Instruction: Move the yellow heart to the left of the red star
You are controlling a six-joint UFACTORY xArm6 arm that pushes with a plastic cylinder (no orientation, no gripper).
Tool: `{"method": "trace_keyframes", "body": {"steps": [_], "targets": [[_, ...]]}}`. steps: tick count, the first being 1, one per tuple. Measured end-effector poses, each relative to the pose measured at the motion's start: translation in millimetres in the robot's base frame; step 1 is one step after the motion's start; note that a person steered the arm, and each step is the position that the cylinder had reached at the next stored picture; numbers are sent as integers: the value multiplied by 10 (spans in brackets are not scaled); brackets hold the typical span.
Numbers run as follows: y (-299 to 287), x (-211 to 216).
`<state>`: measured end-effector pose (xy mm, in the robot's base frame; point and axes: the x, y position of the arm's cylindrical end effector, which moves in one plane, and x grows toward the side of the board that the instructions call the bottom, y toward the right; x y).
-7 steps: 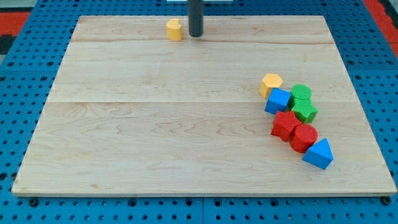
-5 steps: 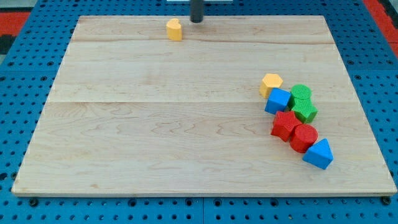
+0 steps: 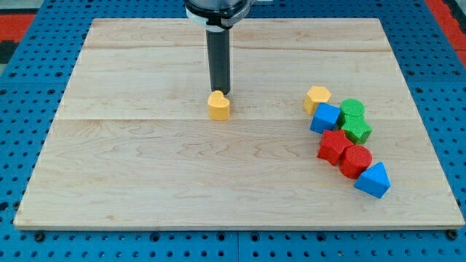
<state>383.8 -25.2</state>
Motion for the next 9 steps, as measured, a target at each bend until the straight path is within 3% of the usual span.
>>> {"method": "trace_keyframes", "body": {"steps": [2, 3, 4, 5, 6, 8, 9], "targets": [[-316, 0], [316, 210], [427, 437], [-129, 180], [-219, 460], [1108, 923], [1207, 733]]}}
